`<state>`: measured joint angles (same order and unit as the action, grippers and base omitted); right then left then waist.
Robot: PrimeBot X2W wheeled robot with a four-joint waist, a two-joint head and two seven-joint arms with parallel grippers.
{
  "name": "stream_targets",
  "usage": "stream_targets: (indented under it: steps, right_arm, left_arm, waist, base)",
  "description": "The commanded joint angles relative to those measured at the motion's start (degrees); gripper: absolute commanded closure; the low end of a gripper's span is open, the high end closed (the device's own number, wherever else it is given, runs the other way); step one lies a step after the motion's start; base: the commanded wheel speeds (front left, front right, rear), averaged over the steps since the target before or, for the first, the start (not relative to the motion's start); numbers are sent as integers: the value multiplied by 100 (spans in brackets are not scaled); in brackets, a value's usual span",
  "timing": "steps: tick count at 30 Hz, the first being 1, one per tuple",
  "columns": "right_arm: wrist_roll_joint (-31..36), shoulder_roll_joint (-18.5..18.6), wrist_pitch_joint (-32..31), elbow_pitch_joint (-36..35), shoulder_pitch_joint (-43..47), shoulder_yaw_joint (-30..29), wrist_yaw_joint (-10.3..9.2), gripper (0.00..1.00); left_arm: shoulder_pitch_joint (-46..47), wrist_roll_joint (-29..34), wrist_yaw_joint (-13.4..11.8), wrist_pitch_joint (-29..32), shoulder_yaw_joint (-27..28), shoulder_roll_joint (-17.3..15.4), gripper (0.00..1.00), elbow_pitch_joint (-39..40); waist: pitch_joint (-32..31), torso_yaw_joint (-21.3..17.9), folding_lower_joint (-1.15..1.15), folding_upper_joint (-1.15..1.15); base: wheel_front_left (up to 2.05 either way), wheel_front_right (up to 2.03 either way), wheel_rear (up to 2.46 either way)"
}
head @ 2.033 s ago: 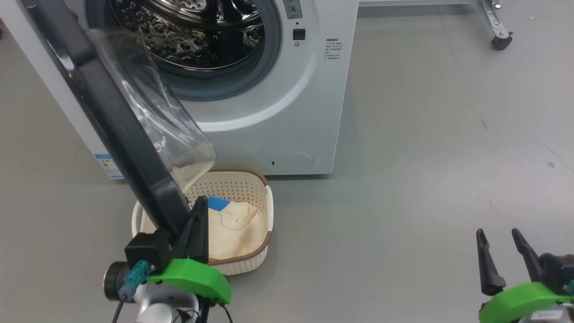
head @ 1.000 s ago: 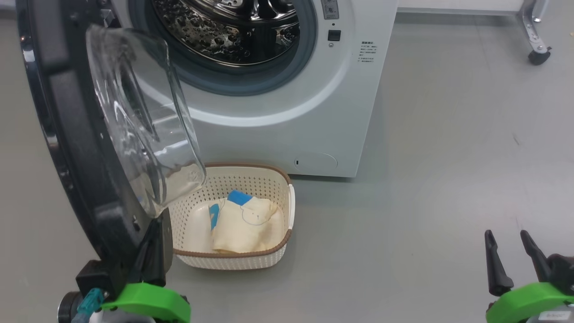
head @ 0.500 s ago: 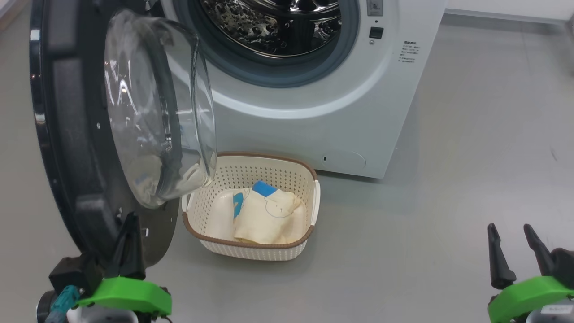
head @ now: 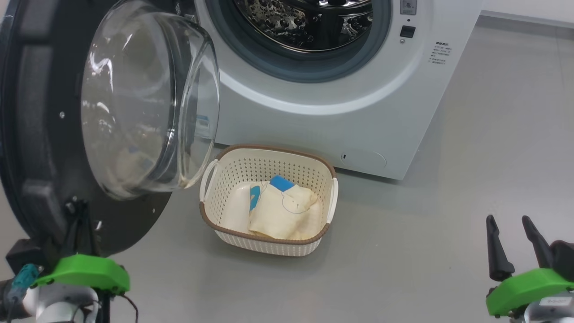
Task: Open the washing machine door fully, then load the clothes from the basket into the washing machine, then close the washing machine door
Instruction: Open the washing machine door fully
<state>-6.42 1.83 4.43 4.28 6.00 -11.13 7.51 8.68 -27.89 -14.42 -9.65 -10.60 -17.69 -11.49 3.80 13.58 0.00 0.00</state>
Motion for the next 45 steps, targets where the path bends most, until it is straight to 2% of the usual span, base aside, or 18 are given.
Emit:
stream_targets:
  steps: [1,16,28,35,45]
  right_arm:
    - [-24,105,1,-169,-319,135,-2,0]
    - [37,105,-40,-167,-317,163,-2,0]
    - [24,105,-54,-160,-283,217,-2,0]
    - [15,105,-51,-168,-286,177,-2,0]
    - [28,105,-37,-163,-305,102,-2,0]
  left_arm:
    - [399,-40,-918,-94,395,-293,100,-9]
    - [1142,-305,-765,-346,1024,-774,100,-1588]
    - [1613,-354,-437,-501,1267,-1068,100,-2813]
    - [1657,-231,-327,-531,1382,-966,100,-2902]
    - [1087,195,-414,-534,1630,-420,100,-2001]
  waist:
    - [3,-2,0,0]
    - [-40,-239,0,0]
    - [-86,-422,0,0]
    - [-63,-433,0,0]
    - [-52,-417,0,0]
  base:
    - [0,0,0]
    - [0,0,0]
    - [0,0,0]
    - [0,0,0]
    - [0,0,0]
